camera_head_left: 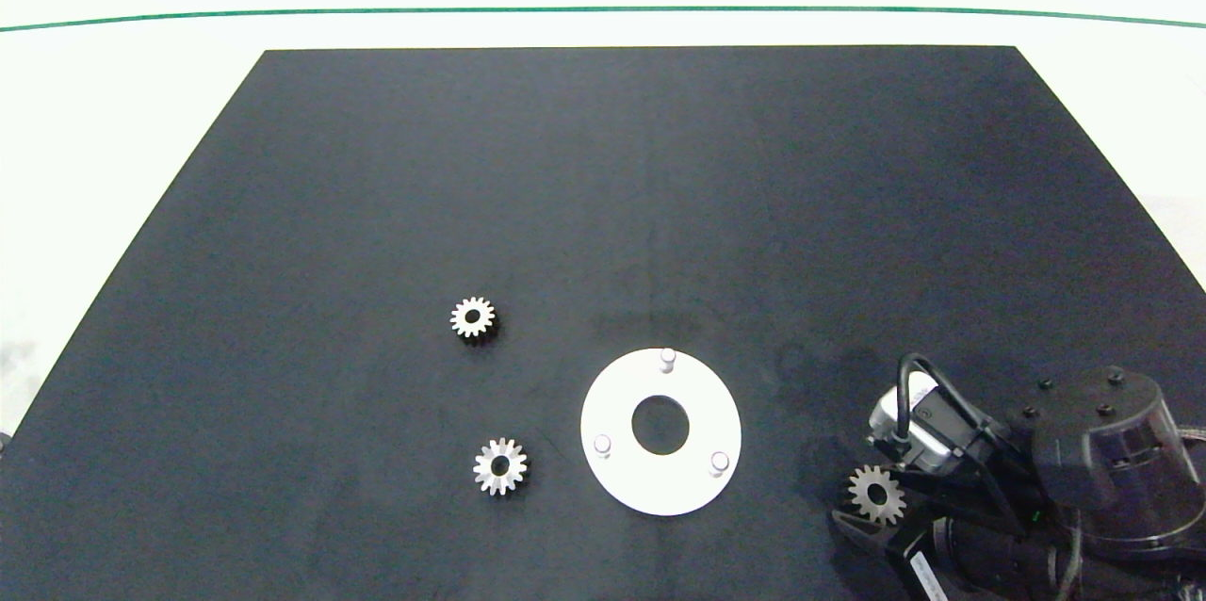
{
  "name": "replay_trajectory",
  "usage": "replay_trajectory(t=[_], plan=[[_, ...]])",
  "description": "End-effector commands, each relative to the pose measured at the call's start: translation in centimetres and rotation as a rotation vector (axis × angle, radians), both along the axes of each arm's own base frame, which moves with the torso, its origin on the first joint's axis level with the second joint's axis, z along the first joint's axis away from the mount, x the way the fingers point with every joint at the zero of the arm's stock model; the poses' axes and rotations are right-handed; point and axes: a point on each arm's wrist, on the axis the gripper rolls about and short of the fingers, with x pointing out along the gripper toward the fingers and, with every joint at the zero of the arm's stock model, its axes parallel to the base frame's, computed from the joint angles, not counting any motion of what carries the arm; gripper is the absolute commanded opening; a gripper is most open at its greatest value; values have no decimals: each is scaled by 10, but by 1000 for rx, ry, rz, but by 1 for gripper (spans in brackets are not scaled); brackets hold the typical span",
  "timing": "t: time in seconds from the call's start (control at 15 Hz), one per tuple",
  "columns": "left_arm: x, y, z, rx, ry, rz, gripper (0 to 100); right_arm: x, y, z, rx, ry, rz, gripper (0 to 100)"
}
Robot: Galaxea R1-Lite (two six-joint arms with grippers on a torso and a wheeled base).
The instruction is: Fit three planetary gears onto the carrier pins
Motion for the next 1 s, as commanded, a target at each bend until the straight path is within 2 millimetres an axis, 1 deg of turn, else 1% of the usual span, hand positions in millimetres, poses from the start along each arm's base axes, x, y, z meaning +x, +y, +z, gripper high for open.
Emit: replay_trajectory(t=[0.07,1.0], plan=[[0,0,0,2,1,1,100,3,0,0,2,-10,-9,49],[0,0,1,3,0,0,100,2,0,-2,-2,-7,-11,21]])
